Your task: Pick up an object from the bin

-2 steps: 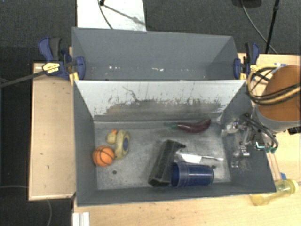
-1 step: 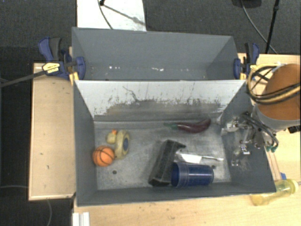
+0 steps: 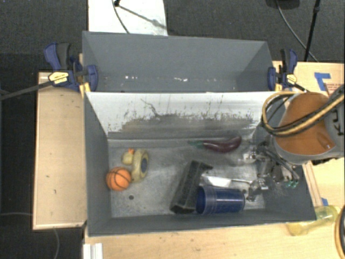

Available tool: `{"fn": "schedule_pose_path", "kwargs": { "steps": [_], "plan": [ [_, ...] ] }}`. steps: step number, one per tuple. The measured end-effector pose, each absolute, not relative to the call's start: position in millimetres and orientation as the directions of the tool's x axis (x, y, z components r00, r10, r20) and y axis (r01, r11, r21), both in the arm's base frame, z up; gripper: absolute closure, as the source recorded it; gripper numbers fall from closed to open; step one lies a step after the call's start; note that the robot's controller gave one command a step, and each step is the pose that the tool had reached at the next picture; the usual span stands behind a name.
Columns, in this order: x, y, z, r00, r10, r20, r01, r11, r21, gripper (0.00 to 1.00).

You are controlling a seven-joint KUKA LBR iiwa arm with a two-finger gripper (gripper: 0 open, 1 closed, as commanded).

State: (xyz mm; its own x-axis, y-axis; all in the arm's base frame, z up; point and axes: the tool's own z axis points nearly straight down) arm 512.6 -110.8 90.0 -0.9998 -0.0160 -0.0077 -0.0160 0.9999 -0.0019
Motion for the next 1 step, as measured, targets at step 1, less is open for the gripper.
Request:
{"fn": "schedule_pose_path", "kwargs": {
  "steps": [1],
  "plan": [
    [515.2, -81.4, 73.1, -0.999, -0.034, -0.012, -0.034, 0.999, -0.002, 1.0]
  ]
}}
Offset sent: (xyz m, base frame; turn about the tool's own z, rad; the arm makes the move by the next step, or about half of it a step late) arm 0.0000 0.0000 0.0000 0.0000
